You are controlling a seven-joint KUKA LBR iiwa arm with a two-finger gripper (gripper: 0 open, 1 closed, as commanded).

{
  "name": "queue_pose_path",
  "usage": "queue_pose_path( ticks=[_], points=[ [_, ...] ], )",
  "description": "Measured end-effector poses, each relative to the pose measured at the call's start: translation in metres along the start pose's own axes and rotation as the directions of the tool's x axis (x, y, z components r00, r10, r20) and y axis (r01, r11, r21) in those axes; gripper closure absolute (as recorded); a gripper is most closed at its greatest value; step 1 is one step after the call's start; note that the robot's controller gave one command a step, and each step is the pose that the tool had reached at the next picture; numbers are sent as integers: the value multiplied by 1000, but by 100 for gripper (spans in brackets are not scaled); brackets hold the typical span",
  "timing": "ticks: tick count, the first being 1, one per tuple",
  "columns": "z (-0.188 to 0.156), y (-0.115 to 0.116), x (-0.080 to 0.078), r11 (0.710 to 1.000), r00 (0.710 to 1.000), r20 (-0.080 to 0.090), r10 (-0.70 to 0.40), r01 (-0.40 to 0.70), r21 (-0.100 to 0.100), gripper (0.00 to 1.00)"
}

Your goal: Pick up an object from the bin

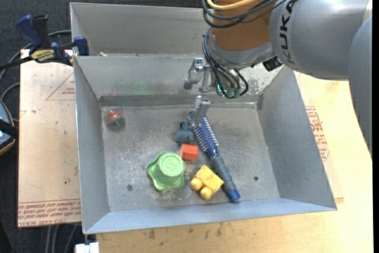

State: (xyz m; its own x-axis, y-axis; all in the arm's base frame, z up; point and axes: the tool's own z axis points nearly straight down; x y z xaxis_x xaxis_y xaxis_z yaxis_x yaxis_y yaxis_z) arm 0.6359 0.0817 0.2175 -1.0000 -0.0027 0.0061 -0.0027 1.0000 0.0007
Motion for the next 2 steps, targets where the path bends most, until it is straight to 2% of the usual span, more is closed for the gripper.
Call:
queue_pose_path(
  ticks=[1, 2],
  points=[
    [143, -34, -15, 998, 998, 13, -63, 63, -1, 0],
    [137, -33, -16, 998, 998, 16, -64, 64, -2, 100]
  ],
)
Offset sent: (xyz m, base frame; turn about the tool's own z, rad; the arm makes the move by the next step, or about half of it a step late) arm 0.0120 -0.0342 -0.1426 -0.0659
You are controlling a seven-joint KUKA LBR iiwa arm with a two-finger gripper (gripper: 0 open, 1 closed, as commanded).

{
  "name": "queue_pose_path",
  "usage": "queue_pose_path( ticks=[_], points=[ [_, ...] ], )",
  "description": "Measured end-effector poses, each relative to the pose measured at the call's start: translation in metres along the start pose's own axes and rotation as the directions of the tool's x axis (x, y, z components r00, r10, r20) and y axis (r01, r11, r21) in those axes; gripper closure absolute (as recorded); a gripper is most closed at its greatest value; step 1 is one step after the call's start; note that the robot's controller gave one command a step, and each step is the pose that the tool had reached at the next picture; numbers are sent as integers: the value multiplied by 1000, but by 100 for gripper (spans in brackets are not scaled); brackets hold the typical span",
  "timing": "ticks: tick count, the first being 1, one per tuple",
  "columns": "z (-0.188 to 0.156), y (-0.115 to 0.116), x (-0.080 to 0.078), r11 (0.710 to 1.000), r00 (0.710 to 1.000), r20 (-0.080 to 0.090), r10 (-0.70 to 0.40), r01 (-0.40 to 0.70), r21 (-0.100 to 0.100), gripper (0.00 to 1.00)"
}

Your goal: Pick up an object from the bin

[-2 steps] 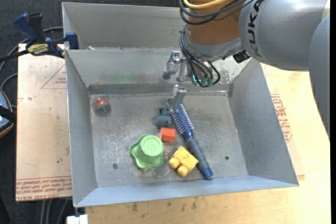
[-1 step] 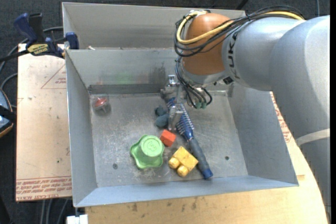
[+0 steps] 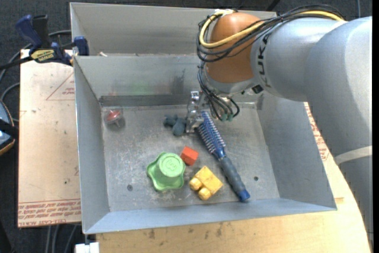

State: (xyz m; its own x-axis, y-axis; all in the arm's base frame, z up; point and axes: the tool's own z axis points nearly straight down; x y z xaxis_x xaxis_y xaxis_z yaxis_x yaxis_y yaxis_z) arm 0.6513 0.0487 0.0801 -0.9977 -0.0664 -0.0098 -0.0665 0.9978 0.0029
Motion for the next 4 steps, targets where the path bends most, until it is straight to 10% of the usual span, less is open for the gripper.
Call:
queue_pose_path(
  ticks=[1, 2, 3, 4],
  points=[
    [-179, 3, 6, 991, 991, 3, -135, 135, 3, 100],
    [-19, 27, 4, 975, 975, -13, -223, 223, -1, 100],
    [-105, 24, 2, 977, 977, 2, -215, 215, 2, 100],
    [-26, 35, 3, 1000, 1000, -12, 12, -12, 1, 100]
  ],
)
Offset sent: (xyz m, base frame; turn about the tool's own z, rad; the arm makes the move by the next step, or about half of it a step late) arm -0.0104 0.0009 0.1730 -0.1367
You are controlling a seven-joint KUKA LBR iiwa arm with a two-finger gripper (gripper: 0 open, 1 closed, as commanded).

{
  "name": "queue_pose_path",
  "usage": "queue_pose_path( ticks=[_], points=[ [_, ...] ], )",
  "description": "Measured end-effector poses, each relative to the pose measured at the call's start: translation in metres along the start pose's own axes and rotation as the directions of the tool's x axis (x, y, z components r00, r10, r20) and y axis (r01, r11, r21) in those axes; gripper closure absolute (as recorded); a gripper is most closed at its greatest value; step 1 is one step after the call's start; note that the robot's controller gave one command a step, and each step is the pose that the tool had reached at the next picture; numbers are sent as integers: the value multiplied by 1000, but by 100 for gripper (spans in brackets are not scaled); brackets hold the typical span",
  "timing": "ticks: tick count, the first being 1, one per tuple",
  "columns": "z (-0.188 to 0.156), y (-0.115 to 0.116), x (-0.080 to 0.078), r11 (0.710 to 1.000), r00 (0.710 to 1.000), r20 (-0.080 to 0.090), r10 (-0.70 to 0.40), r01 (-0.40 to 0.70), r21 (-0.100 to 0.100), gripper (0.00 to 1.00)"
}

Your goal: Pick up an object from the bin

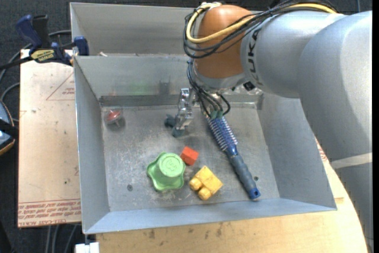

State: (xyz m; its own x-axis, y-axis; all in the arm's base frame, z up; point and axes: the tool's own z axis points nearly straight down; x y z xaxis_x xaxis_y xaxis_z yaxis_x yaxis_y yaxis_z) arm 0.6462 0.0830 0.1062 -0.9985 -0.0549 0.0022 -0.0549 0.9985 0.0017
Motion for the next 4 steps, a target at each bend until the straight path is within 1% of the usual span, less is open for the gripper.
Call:
queue_pose_path(
  ticks=[1, 2, 3, 4],
  points=[
    [-165, -9, -4, 801, 801, 9, -599, 599, 7, 100],
    [-23, -6, 15, 855, 855, -4, -519, 519, -3, 100],
    [-113, -31, 10, 870, 870, 12, -493, 493, 8, 100],
    [7, 15, 27, 971, 971, -3, -238, 238, -1, 100]
  ],
)
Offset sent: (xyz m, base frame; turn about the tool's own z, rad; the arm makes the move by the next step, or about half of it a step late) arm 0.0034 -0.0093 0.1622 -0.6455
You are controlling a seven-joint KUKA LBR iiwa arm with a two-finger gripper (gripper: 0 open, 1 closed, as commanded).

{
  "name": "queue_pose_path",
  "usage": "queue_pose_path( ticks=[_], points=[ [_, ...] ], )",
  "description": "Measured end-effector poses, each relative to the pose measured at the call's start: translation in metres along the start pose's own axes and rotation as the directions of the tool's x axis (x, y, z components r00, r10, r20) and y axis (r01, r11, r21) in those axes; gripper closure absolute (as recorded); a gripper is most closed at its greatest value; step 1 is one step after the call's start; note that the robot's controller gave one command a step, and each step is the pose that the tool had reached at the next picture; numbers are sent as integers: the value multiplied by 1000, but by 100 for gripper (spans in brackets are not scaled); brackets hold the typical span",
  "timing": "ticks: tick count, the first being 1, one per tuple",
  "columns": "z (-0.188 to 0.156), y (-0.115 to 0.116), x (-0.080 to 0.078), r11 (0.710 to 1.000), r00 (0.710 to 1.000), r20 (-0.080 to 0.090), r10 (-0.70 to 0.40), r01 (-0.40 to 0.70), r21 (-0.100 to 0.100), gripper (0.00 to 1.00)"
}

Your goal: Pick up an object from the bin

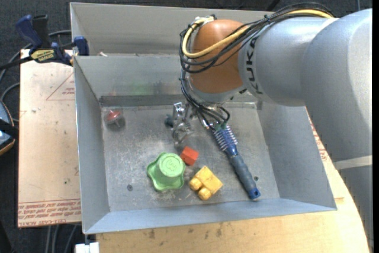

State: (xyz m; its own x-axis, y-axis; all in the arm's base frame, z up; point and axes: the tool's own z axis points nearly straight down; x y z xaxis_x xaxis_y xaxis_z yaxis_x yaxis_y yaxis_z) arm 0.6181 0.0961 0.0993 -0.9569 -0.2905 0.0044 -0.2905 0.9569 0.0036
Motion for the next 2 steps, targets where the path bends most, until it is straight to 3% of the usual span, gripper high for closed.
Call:
queue_pose_path(
  ticks=[1, 2],
  points=[
    [-138, -9, -17, 1000, 999, 18, -30, 30, 6, 100],
    [-18, -65, 1, 999, 999, -2, 47, -47, 2, 100]
  ],
)
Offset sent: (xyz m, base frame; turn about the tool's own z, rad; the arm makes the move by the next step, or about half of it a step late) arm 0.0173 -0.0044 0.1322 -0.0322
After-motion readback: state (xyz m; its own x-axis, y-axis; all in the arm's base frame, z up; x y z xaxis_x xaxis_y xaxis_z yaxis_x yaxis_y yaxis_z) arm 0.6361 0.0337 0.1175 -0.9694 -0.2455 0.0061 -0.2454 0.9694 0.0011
